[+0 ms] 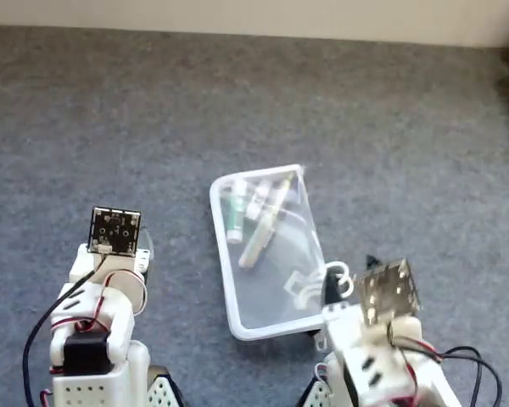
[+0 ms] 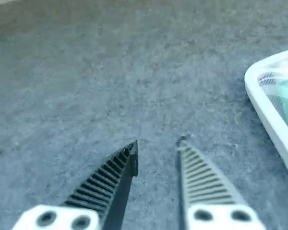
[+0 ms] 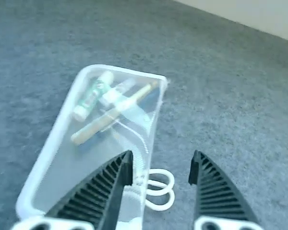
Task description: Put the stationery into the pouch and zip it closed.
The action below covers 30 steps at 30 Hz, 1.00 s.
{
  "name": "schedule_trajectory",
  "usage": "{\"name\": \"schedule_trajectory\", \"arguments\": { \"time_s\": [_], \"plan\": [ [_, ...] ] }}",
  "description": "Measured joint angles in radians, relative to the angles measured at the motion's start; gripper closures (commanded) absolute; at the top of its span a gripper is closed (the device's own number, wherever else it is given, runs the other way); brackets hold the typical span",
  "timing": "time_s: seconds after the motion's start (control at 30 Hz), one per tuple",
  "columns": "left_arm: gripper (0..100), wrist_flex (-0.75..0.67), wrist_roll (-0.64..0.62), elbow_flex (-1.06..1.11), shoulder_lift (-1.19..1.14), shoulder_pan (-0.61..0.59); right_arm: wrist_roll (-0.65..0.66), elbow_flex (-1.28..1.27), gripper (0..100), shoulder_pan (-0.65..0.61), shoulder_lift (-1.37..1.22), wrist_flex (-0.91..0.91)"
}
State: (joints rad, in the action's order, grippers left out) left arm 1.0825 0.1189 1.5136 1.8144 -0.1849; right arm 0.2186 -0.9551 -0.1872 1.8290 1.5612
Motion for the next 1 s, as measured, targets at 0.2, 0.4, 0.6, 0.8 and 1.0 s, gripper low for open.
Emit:
{"name": "schedule_trajectory", "arguments": {
  "time_s": [0.2,0.4,0.6,0.8,1.0],
  "plan": [
    [99,-0.117,0.000,0.097,-0.002,0.000,0.000,-0.264,82.1,0.183,0.000,-0.232],
    [99,-0.190,0.000,0.143,-0.002,0.000,0.000,-0.483,82.2,0.195,-0.003,-0.364],
    [99,-0.203,0.000,0.149,-0.003,0.000,0.000,-0.620,82.2,0.199,-0.006,-0.405],
    [99,-0.206,0.000,0.149,-0.003,0.000,0.000,-0.709,93.5,0.284,-0.008,-0.477],
    [99,-0.213,0.000,0.158,-0.003,0.041,0.000,-0.715,99.5,0.296,-0.008,-0.592]
  ]
}}
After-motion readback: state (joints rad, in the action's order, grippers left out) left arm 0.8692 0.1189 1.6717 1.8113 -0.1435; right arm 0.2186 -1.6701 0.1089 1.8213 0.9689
